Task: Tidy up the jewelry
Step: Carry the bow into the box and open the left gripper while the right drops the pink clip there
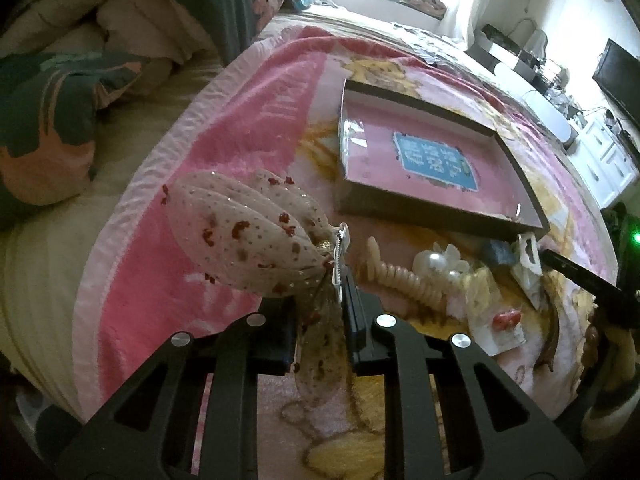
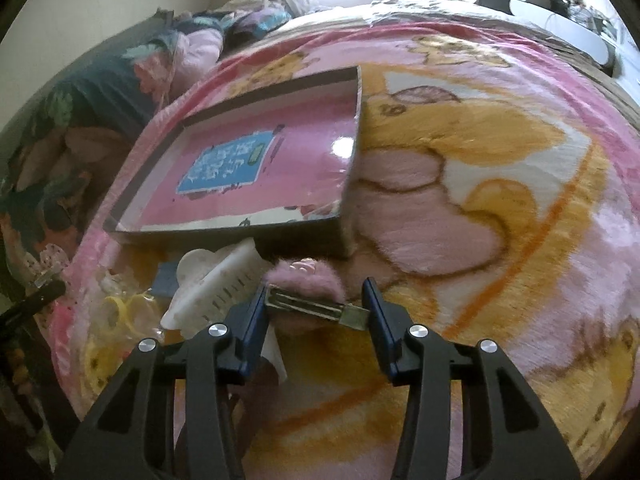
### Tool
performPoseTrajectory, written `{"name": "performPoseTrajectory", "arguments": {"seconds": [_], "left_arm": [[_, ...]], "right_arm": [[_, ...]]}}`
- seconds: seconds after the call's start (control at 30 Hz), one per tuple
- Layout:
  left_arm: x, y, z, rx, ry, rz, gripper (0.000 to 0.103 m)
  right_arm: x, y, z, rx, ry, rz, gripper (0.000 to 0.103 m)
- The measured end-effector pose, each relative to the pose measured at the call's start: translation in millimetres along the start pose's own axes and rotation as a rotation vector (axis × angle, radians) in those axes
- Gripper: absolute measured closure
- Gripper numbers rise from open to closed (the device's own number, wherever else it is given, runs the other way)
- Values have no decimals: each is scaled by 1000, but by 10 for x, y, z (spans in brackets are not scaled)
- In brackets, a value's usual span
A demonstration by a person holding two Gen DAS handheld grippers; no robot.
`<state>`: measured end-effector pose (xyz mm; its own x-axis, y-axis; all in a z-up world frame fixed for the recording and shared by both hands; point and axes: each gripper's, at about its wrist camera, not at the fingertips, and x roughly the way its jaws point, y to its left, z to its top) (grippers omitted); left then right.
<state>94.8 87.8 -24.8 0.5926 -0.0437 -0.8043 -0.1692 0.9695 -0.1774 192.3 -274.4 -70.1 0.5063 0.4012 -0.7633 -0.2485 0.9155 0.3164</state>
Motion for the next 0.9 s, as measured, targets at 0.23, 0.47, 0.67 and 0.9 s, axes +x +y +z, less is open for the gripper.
{"name": "performPoseTrajectory", "arguments": {"seconds": [0.23, 0.47, 0.67, 0.9], "left_arm": [[-31, -232, 120, 48, -15, -16, 91], [23, -520, 344, 99, -27, -40, 91], [147, -735, 577, 127, -29, -51, 91], [347, -893, 855, 140, -33, -47, 91]], "right_arm": [[-382, -121, 1, 22, -81, -15, 59], [-731, -131, 140, 9, -177, -23, 59], [-782, -76, 355, -13, -204, -14, 59], [-664, 133, 652, -68, -216, 10, 59]]}}
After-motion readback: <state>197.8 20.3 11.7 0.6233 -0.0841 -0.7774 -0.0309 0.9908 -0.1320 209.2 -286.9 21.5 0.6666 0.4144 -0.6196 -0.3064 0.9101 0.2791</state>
